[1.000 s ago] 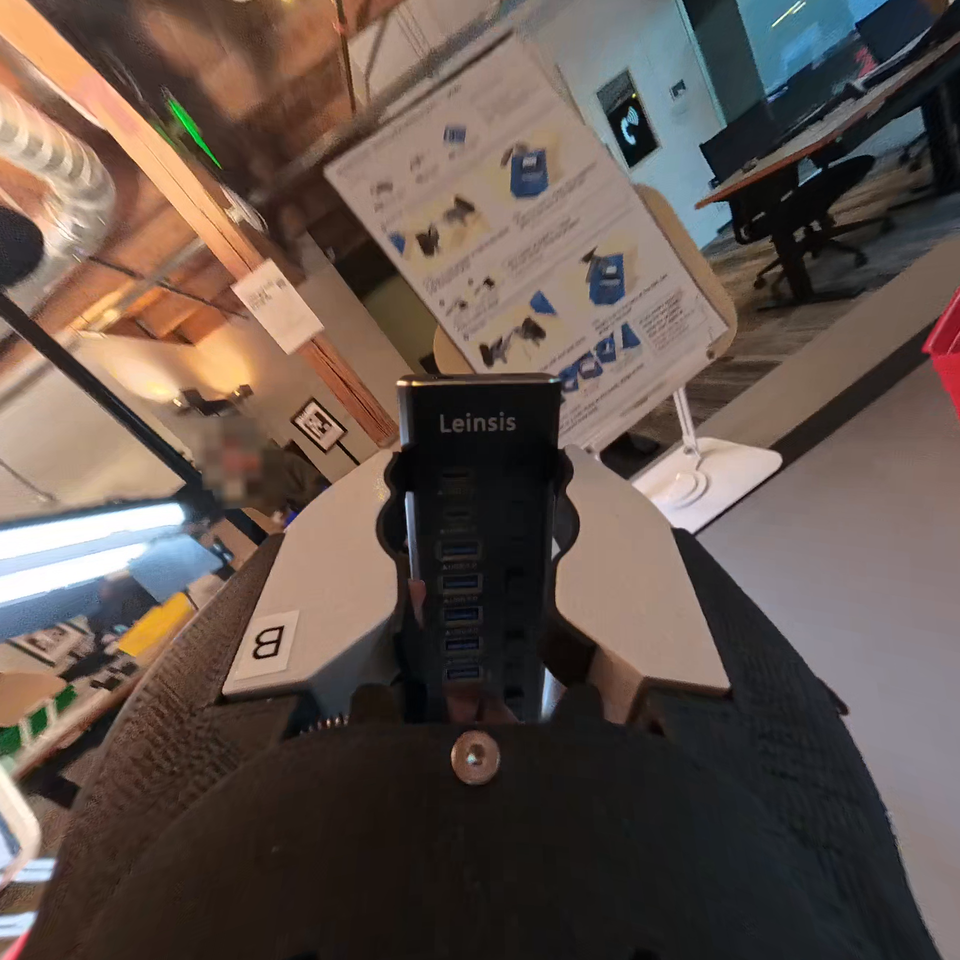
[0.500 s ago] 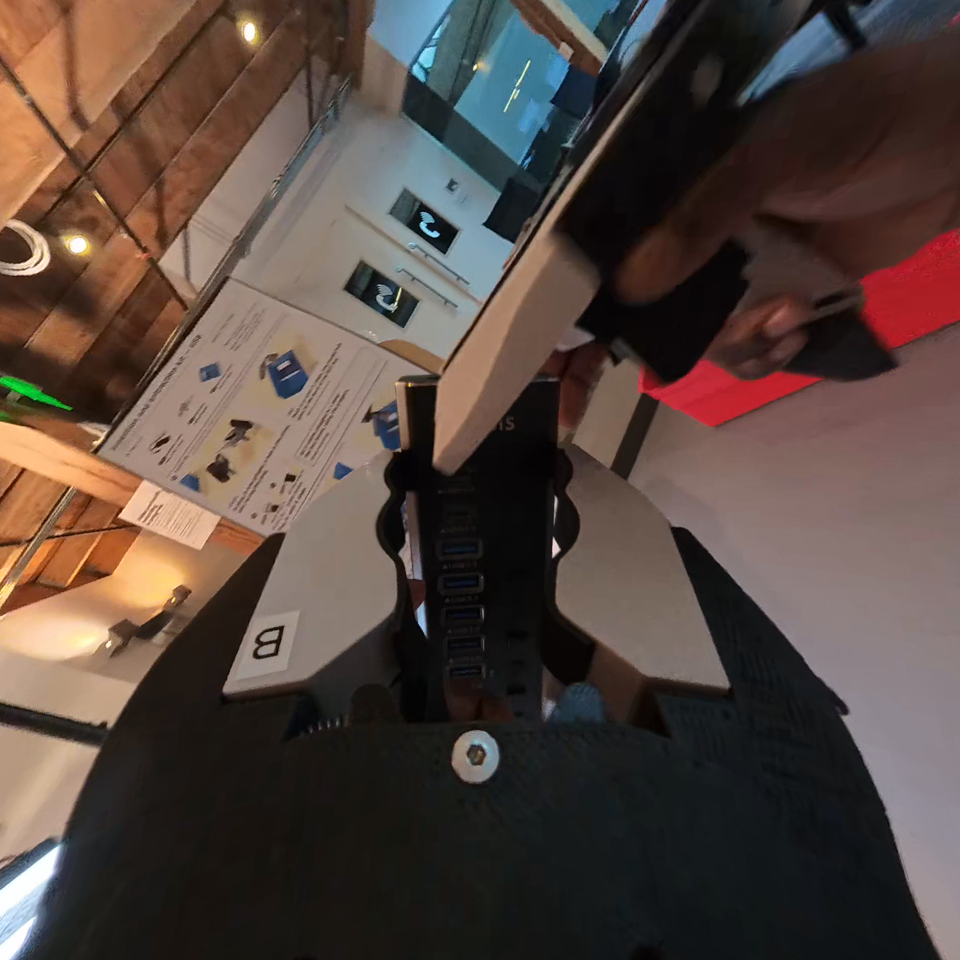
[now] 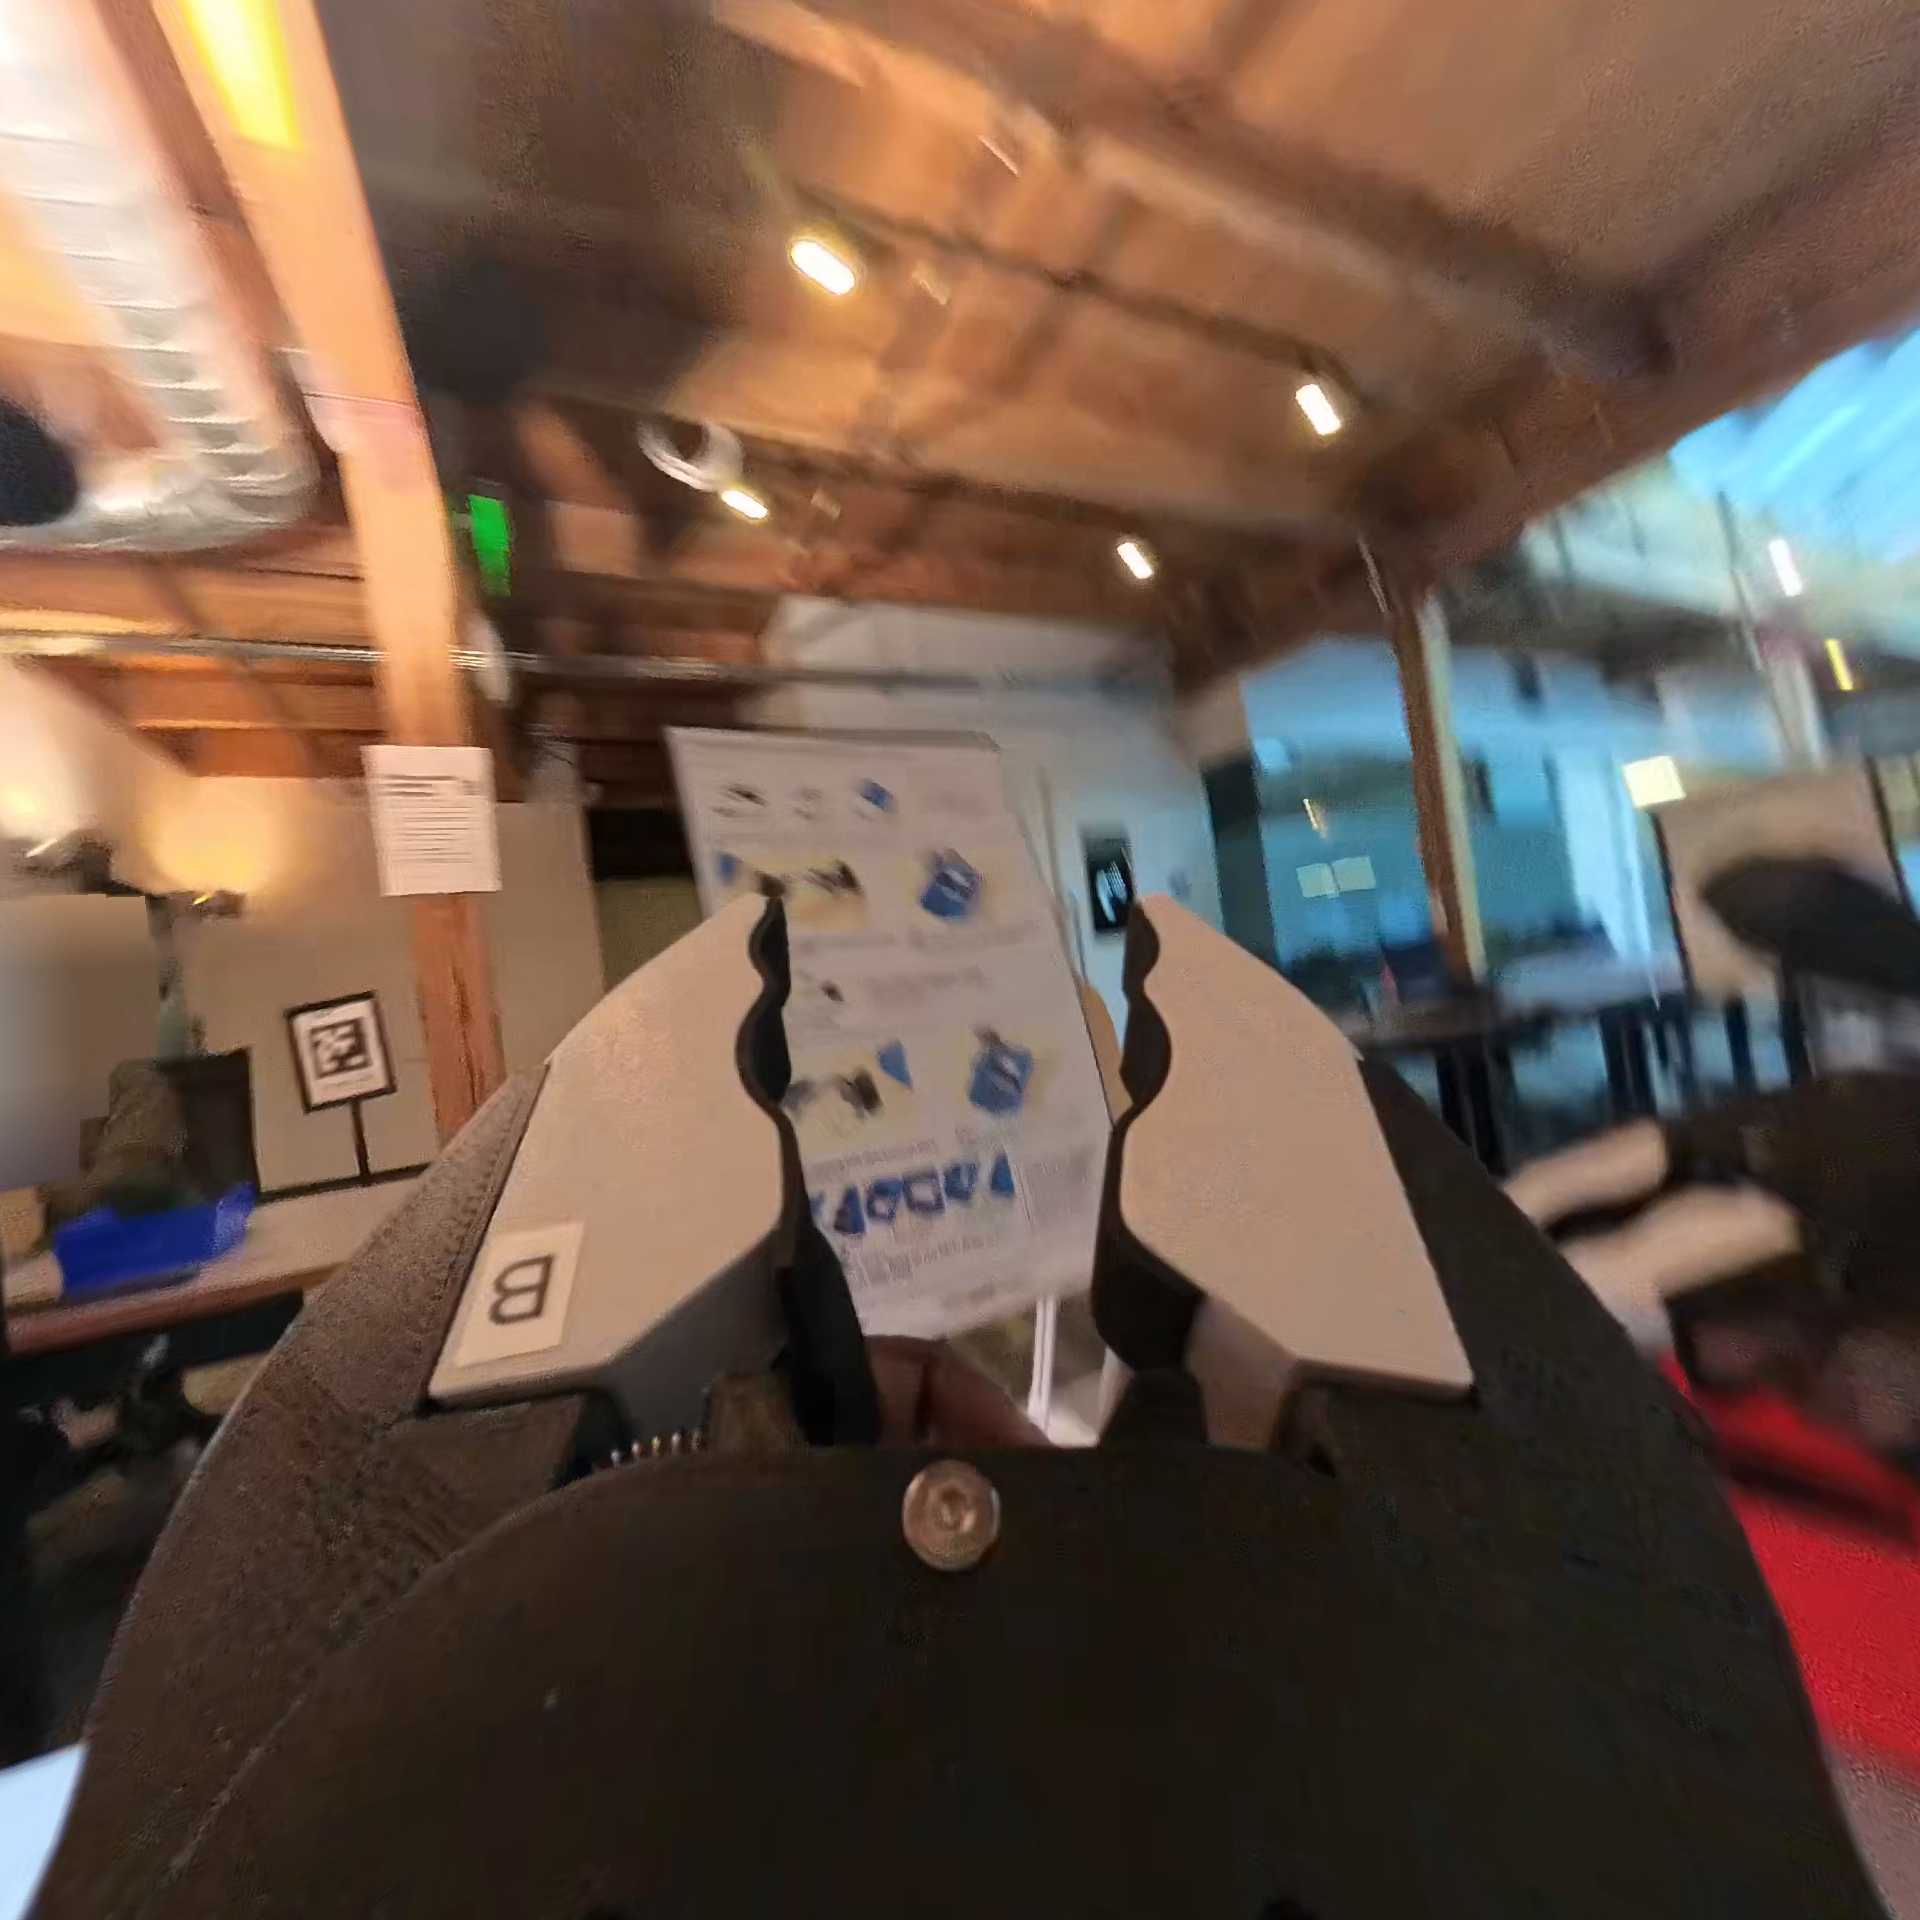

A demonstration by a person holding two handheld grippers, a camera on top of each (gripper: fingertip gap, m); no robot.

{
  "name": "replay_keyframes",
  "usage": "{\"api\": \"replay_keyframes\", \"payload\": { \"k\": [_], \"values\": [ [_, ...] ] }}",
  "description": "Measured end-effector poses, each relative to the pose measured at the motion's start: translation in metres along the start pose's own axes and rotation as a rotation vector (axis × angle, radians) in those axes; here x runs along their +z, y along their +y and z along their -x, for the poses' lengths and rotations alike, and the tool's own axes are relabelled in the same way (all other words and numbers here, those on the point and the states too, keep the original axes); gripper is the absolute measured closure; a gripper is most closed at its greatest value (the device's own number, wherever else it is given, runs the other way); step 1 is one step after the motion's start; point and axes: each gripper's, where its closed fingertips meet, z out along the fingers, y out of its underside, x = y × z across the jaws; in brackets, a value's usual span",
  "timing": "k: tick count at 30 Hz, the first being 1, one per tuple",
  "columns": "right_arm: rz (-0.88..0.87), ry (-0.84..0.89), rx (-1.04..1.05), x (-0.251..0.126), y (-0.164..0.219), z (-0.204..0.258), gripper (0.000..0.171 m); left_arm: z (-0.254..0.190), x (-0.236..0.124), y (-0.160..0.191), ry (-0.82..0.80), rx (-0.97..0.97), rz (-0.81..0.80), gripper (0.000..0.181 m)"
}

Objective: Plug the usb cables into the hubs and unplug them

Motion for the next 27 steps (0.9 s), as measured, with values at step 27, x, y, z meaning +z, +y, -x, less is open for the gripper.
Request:
{"api": "replay_keyframes", "payload": {
  "k": [27],
  "values": [
    [0.376,-0.161,0.164,0.012,0.094,-0.025,0.121,0.095,-0.088,-0.095,-0.343,-0.142,-0.473,0.136]
  ]
}}
